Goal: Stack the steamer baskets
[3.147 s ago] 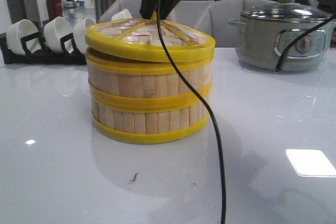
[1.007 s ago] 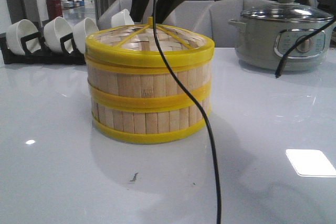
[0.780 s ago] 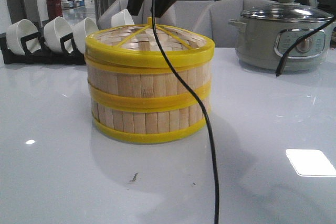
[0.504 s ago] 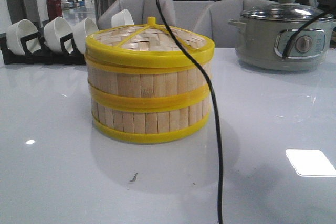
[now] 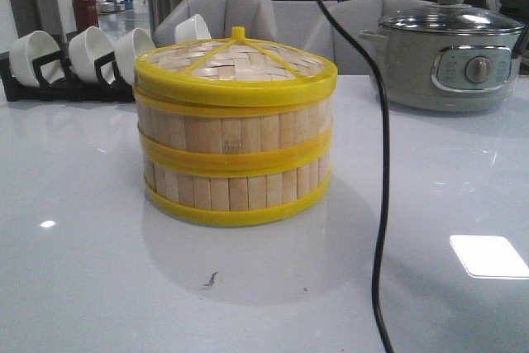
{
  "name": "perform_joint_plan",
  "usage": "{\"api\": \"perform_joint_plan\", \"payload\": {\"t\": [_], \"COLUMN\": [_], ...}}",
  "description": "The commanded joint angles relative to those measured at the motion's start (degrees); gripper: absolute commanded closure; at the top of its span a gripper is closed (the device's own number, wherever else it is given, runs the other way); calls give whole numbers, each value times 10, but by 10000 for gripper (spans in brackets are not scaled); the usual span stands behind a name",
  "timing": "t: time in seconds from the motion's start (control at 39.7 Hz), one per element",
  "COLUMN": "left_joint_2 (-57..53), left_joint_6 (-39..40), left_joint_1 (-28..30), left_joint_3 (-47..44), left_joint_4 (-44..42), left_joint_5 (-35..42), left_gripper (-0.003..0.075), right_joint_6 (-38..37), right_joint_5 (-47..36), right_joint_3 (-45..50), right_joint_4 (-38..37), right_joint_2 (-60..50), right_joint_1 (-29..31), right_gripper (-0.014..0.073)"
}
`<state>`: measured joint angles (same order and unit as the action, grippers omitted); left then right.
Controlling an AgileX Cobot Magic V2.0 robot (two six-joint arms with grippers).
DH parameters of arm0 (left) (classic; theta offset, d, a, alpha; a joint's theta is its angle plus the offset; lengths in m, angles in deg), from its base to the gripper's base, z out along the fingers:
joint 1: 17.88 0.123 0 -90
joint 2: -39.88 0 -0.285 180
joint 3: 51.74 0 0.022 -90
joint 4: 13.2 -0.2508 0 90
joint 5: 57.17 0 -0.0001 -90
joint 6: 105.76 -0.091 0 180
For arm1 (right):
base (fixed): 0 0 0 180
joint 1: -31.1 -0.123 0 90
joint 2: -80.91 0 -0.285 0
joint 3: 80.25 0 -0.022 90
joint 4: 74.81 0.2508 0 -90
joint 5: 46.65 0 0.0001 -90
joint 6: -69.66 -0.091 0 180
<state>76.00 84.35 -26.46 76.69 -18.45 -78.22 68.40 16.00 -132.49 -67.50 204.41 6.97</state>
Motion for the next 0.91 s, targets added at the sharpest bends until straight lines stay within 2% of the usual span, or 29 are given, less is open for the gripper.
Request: {"api": "perform_joint_plan", "payload": {"t": [0.0,0.33,0.55,0.73,0.88], "left_joint_2": [0,0,0,0,0], "left_joint_6": [4,4,4,4,4], "left_joint_1": [-4,-4,-4,-4,-4], "left_joint_3": [16,16,16,16,16], "left_joint_4": [3,3,3,3,3], "left_joint_5": [48,48,48,48,48], "left_gripper": [634,634,634,634,634], "right_joint_6": [4,4,4,4,4], "right_joint_5": [-27,-17,-43,-139,-262], "right_joint_3": [-20,-20,16,156,353], "right_joint_4": [0,-1,-3,-5,-5], "right_joint_2": [-41,-43,-82,-173,-278], "right_joint_1": [3,6,16,29,49], "right_gripper": [335,337,392,400,400]}}
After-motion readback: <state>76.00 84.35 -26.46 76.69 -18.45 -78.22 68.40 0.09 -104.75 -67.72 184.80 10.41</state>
